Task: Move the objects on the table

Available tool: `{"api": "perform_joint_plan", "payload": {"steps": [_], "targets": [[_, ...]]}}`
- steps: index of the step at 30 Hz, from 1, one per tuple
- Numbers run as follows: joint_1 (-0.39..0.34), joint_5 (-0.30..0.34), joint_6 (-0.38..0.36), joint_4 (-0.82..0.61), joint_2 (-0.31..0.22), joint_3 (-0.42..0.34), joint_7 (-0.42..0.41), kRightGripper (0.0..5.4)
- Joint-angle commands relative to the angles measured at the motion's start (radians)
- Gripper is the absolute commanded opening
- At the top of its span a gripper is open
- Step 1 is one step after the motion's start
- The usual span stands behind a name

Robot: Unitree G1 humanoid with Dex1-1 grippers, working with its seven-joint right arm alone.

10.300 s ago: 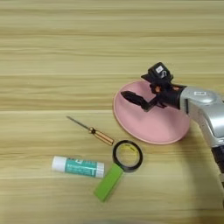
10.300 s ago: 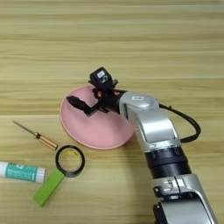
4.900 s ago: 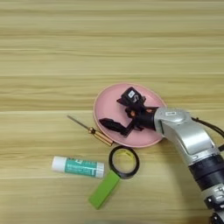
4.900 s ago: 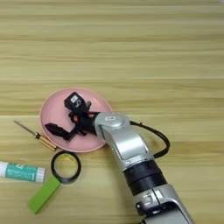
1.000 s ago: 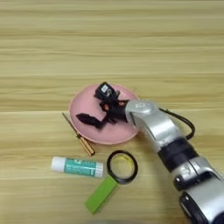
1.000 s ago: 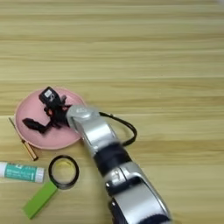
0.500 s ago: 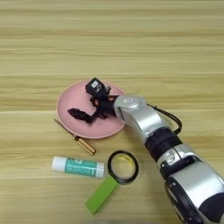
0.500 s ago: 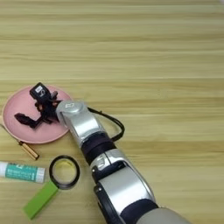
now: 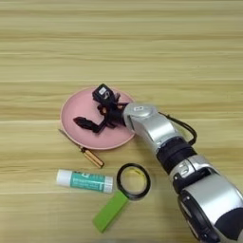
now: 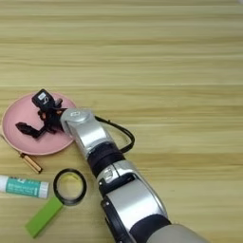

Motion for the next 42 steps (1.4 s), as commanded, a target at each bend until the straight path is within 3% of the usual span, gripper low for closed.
{"api": "perform_joint_plan", "payload": {"steps": [1,14,42], "targets": [[-0.065,-0.002,-0.011,-0.025,0.005,-0.017,-0.013,5.38],[-0.047,0.009,0.018,-0.108,-0.001,-0.028,0.003,5.38],[0.043,0.077,0.24,-0.564,-0.039,-0.035,0.058,5.38]]}}
